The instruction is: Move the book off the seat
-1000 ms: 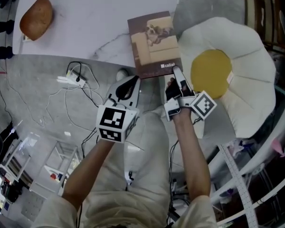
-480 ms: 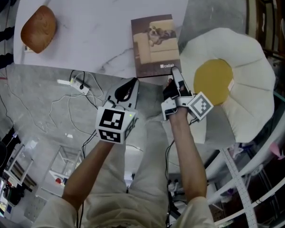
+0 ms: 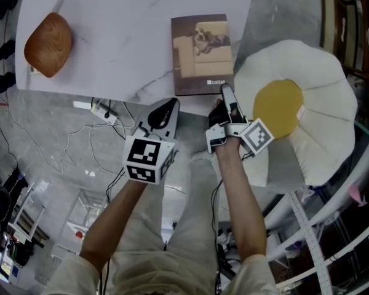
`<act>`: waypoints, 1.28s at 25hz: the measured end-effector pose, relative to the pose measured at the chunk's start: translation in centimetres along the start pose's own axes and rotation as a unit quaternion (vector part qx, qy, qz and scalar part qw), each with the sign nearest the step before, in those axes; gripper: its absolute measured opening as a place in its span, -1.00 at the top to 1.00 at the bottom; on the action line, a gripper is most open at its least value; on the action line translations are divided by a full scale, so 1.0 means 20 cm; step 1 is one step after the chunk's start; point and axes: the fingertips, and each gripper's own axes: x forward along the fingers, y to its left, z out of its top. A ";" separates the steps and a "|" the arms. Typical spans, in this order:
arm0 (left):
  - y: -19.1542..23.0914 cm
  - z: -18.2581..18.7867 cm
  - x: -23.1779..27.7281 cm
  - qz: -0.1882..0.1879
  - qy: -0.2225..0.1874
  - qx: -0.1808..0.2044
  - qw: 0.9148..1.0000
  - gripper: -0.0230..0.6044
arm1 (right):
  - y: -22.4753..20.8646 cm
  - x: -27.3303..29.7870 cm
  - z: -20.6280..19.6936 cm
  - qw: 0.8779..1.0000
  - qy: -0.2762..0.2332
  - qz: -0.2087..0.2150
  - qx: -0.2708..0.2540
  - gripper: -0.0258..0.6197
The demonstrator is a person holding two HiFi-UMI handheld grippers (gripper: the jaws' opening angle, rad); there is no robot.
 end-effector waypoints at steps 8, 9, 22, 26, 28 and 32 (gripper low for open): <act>0.06 0.01 0.02 0.000 0.003 -0.008 1.000 0.89 | -0.05 0.08 -0.10 0.999 0.016 -0.030 -0.005 0.45; 0.06 0.01 0.02 0.001 0.002 -0.009 1.000 0.89 | -0.07 0.08 -0.11 0.999 0.022 -0.036 -0.007 0.45; 0.19 0.00 -0.03 0.022 -0.010 -0.035 0.999 0.89 | -0.21 0.11 -0.44 0.978 0.160 -0.121 -0.050 0.34; 0.17 -0.01 -0.04 0.023 -0.011 -0.037 0.999 0.89 | -0.25 0.10 -0.48 0.971 0.188 -0.143 -0.034 0.32; 0.15 -0.02 -0.04 0.024 -0.012 -0.037 0.999 0.89 | -0.29 0.07 -0.49 0.965 0.201 -0.165 -0.024 0.30; 0.15 -0.03 -0.04 0.025 -0.010 -0.038 0.999 0.89 | -0.37 0.04 -0.48 0.954 0.212 -0.210 -0.016 0.24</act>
